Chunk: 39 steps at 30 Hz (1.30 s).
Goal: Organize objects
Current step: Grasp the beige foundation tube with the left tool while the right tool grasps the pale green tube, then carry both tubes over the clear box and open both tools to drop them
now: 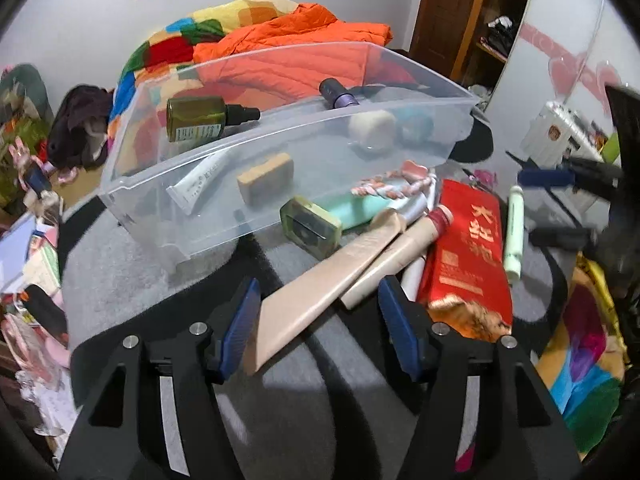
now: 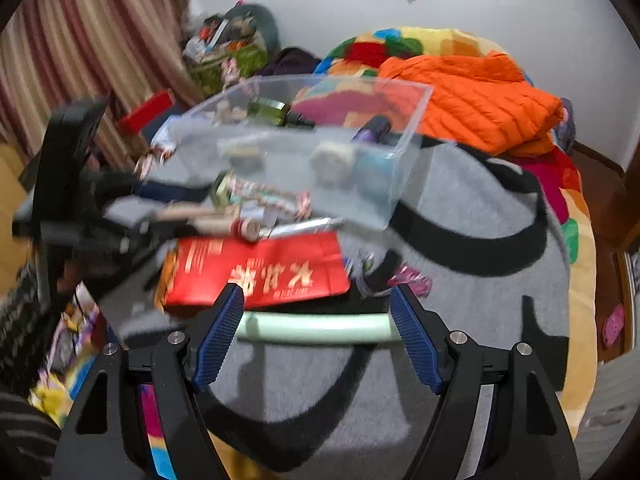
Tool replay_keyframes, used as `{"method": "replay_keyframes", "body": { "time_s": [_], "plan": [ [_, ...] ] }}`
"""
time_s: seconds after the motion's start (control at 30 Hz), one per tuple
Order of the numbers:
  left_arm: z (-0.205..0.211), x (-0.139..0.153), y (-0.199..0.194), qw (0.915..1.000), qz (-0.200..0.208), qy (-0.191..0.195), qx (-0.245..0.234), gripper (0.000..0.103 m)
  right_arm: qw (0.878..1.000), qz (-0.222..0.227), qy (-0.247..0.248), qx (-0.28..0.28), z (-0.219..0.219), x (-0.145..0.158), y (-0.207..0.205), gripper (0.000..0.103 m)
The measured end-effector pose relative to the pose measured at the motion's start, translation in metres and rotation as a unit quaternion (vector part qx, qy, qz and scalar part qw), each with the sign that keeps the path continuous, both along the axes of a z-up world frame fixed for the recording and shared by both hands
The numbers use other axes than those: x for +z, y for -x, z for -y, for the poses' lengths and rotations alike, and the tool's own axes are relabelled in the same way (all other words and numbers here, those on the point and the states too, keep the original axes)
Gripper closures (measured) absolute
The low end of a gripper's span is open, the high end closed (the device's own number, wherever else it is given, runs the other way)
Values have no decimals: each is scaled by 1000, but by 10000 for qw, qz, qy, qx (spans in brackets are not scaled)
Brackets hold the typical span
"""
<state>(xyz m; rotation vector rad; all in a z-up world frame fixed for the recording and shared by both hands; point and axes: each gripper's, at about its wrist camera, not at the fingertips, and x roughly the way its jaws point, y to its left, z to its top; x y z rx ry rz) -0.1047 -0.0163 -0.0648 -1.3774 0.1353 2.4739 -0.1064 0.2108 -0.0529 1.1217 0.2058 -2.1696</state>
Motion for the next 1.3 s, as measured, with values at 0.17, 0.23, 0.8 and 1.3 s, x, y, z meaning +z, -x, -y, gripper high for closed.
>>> {"method": "replay_keyframes", "body": {
  "time_s": [0.17, 0.23, 0.8, 1.3],
  "plan": [
    [-3, -4, 0, 9998, 84, 160, 24, 56, 9976, -274, -466, 432, 11, -11, -5, 31],
    [-7, -4, -5, 9993, 28, 364, 5, 61, 9968, -263, -501, 557, 11, -10, -3, 31],
    [26, 3, -70, 9980, 110, 313, 532, 89, 9951, 235, -614, 734, -6, -14, -10, 89],
    [5, 5, -30, 9964, 530, 658, 63, 67, 9988, 339, -226, 281, -18, -17, -22, 85]
  ]
}}
